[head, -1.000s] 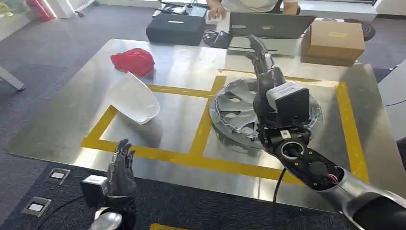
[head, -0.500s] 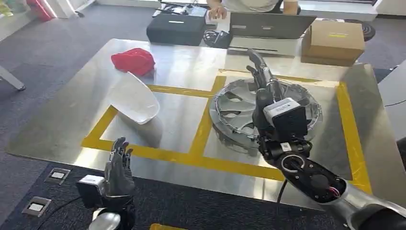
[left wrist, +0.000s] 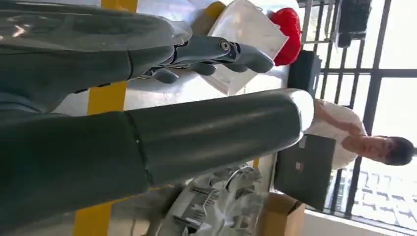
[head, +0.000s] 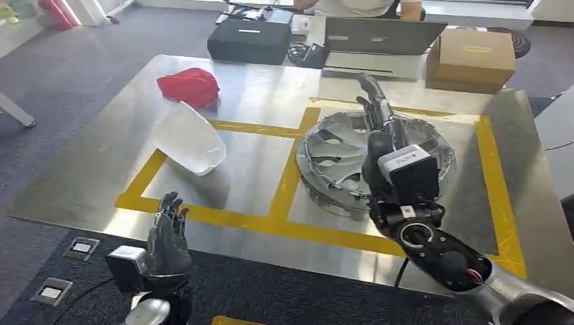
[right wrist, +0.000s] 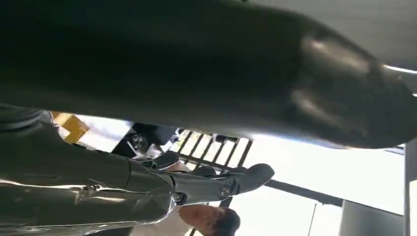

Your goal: Take the parts from the cabinet and place them on the table.

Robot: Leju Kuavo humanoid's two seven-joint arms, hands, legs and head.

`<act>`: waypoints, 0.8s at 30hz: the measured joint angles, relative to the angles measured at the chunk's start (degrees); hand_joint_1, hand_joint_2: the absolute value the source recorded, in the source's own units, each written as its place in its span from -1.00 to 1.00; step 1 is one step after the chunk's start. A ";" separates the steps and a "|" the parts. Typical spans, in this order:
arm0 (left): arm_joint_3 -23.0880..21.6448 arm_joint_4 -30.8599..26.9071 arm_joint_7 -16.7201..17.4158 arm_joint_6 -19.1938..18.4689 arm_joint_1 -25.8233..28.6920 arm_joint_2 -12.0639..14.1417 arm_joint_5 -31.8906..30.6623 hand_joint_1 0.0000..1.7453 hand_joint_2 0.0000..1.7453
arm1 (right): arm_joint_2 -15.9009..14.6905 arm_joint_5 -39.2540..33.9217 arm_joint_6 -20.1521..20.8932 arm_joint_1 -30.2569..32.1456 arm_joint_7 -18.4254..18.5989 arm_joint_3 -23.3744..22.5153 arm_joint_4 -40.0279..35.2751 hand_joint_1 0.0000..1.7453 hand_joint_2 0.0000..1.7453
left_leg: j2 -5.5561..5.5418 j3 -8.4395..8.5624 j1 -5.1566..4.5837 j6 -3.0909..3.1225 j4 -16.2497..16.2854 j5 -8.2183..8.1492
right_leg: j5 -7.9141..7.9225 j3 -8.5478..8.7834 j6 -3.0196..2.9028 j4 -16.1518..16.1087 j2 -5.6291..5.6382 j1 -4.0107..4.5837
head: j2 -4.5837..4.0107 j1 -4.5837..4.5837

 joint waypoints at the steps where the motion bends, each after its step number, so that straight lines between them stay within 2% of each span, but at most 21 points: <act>1: 0.00 0.00 0.00 -0.09 -0.13 0.00 0.00 -1.00 -1.00 | 0.00 0.00 -0.02 0.32 0.02 -0.04 -0.17 -1.00 -1.00 | 0.00 0.00 0.00 0.00 0.00 0.00 | 0.00 0.00 0.00 0.00 0.00 0.00 | 0.00 0.00; 16: 0.00 0.00 -0.07 -0.15 -0.50 -0.37 0.04 -1.00 -1.00 | 0.00 -2.08 0.81 1.75 -1.66 -1.07 -0.46 -1.00 -1.00 | 0.00 0.00 0.00 0.00 0.00 0.00 | 0.00 0.00 0.00 0.00 0.00 0.00 | 0.00 0.00; 17: 0.00 0.00 -0.09 -0.15 -0.55 -0.35 0.04 -1.00 -1.00 | 0.00 -2.08 0.83 1.76 -1.68 -1.11 -0.46 -1.00 -1.00 | 0.00 -0.10 -0.26 0.35 0.38 -0.35 | 0.07 0.23 0.50 -0.68 -0.01 -0.45 | 0.00 0.04; 18: 0.00 0.00 -0.13 -0.15 -0.54 -0.42 0.02 -1.00 -1.00 | 0.00 -2.10 0.87 1.78 -1.73 -1.18 -0.59 -1.00 -1.00 | -0.04 0.37 -0.33 1.27 -0.71 -0.14 | 0.31 0.67 0.84 -1.39 0.00 -0.44 | 0.00 -0.11; 19: 0.00 0.00 -0.15 -0.17 -0.56 -0.53 0.00 -1.00 -1.00 | 0.02 -2.10 0.87 1.97 -1.84 -1.31 -0.92 -1.00 -1.00 | 0.06 1.92 0.07 1.79 -2.95 0.47 | 0.58 1.65 1.16 -2.64 0.06 0.18 | 0.00 -0.42; 20: 0.00 0.02 -0.17 -0.20 -0.55 -0.59 -0.02 -1.00 -1.00 | 0.00 -2.08 0.92 2.14 -2.08 -1.59 -0.96 -1.00 -1.00 | 0.33 3.39 0.46 1.48 -4.93 1.44 | 0.22 1.66 1.13 -2.01 -0.20 0.00 | 0.00 -0.22; 21: 0.00 0.02 -0.15 -0.24 -0.77 -0.68 0.00 -1.00 -1.00 | 0.02 -2.08 0.98 2.03 -2.25 -1.81 -0.96 -1.00 -1.00 | 0.54 4.31 0.71 1.60 -5.88 1.70 | -1.74 0.50 1.31 0.68 -0.33 0.03 | 0.00 0.20; 23: 0.00 0.04 -0.04 -0.35 -0.89 -0.94 0.00 -1.00 -1.00 | 0.00 -2.12 1.31 2.51 -2.51 -2.07 -0.96 -1.00 -1.00 | 0.82 4.62 1.04 1.39 -6.02 1.61 | -6.03 -3.84 2.02 9.99 -0.34 -0.48 | 0.00 0.81; 24: 0.00 0.13 0.00 -0.35 -0.83 -0.94 0.02 -1.00 -1.00 | 0.00 -2.18 1.53 2.93 -2.71 -2.25 -0.96 -1.00 -1.00 | 0.88 4.61 1.20 1.20 -5.95 1.48 | -7.16 -5.76 2.48 13.54 -0.37 -0.85 | 0.00 0.98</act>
